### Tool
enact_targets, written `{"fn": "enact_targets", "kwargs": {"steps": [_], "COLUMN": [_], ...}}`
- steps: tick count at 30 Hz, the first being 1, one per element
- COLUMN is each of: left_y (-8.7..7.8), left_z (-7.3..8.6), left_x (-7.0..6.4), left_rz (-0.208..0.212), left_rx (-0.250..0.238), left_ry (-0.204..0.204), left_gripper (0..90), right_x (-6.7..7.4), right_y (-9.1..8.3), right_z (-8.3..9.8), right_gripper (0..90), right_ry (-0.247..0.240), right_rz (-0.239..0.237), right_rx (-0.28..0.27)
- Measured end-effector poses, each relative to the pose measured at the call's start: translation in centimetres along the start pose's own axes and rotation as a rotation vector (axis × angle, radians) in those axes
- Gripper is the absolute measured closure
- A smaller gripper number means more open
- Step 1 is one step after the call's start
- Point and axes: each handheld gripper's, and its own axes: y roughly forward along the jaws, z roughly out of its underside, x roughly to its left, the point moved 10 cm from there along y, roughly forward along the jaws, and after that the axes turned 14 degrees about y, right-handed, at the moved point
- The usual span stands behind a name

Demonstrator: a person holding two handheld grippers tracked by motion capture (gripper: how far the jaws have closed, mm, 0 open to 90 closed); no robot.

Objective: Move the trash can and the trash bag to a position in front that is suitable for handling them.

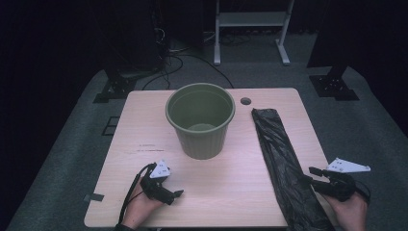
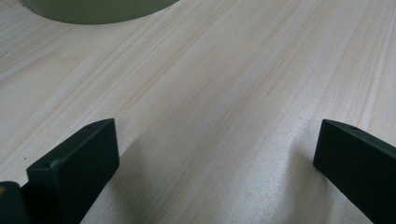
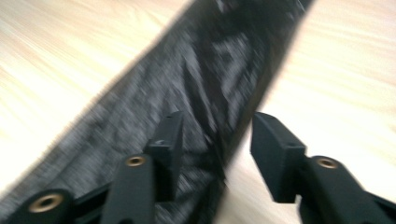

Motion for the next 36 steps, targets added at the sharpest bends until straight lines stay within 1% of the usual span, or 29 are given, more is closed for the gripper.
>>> {"fn": "enact_targets", "kwargs": {"steps": [2,3,5,6,7,8,9,10,11,13,15,16,17,18,19,20,21,22,24,26,27,31,32,33,36], "left_y": [0.0,0.0,0.0,0.0,0.0,0.0,0.0,0.0,0.0,0.0,0.0,0.0,0.0,0.0,0.0,0.0,0.0,0.0,-0.2,-0.3,-0.3,-0.7,-0.8,-1.0,-1.5], "left_z": [0.0,0.0,0.0,0.0,0.0,0.0,0.0,0.0,0.0,0.0,0.0,0.0,0.0,0.0,0.0,-0.1,-0.4,-0.4,-0.9,-1.1,-1.2,-1.9,-2.2,-2.4,-3.0], "left_x": [0.0,0.0,0.0,0.0,0.0,0.0,0.0,0.0,0.0,0.0,0.0,0.0,0.0,0.1,0.1,0.1,0.2,0.2,0.3,0.3,0.4,0.8,0.9,1.1,1.4], "left_rz": [0.0,0.001,0.0,0.001,0.001,0.001,0.001,0.001,0.001,0.001,0.001,0.001,0.0,-0.003,-0.003,-0.003,-0.004,-0.004,0.008,0.014,0.02,0.025,0.025,0.032,0.04], "left_rx": [0.0,0.0,0.0,0.0,0.0,0.0,0.0,0.0,0.0,0.0,0.0,0.0,0.0,0.002,0.002,0.004,-0.007,-0.007,-0.047,-0.05,-0.045,-0.053,-0.07,-0.077,-0.091], "left_ry": [0.0,0.0,0.0,0.0,0.001,0.001,0.0,0.001,0.0,0.001,0.001,0.001,-0.001,-0.01,-0.01,-0.009,-0.008,-0.008,-0.028,-0.039,-0.038,-0.042,-0.05,-0.06,-0.071], "left_gripper": [0.0,0.0,0.0,0.0,0.0,0.0,0.0,0.0,0.0,0.0,0.0,0.0,0.0,0.0,0.0,0.0,0.0,0.0,0.0,0.0,0.0,0.0,0.0,0.0,0.0], "right_x": [0.9,1.2,1.8,2.3,2.3,2.4,2.4,2.4,2.4,2.3,2.5,2.5,2.5,2.4,2.4,2.2,2.2,2.2,2.1,2.0,2.0,2.0,2.0,2.0,2.0], "right_y": [0.6,0.9,1.8,2.7,2.7,3.5,3.9,4.3,4.3,5.0,5.6,5.9,6.3,6.9,6.9,7.5,7.7,7.7,8.1,8.0,8.0,8.0,8.0,8.0,8.0], "right_z": [-0.9,-1.1,-1.8,-2.2,-2.2,-2.7,-2.8,-2.9,-2.9,-2.9,-2.7,-2.6,-2.4,-2.0,-2.0,-1.5,-1.2,-1.2,-0.7,-0.6,-0.6,-0.6,-0.6,-0.6,-0.5], "right_gripper": [38.9,35.7,26.6,17.2,17.2,14.7,12.8,12.9,12.9,12.6,12.0,10.9,10.2,10.1,10.1,10.2,10.2,10.2,10.1,10.0,10.0,10.0,10.0,10.0,10.1], "right_ry": [-0.013,-0.015,-0.023,-0.048,-0.048,-0.062,-0.069,-0.072,-0.072,-0.067,-0.072,-0.072,-0.076,-0.094,-0.094,-0.094,-0.088,-0.088,-0.1,-0.091,-0.091,-0.093,-0.092,-0.092,-0.092], "right_rz": [-0.014,-0.025,-0.036,-0.026,-0.026,-0.008,-0.004,-0.002,-0.002,-0.002,-0.029,-0.041,-0.04,-0.028,-0.028,-0.031,-0.035,-0.035,-0.025,-0.033,-0.036,-0.039,-0.039,-0.039,-0.04], "right_rx": [-0.008,-0.005,-0.018,-0.009,-0.009,-0.013,-0.008,-0.004,-0.004,0.01,0.028,0.035,0.043,0.06,0.06,0.078,0.09,0.09,0.108,0.105,0.102,0.103,0.103,0.103,0.103]}}
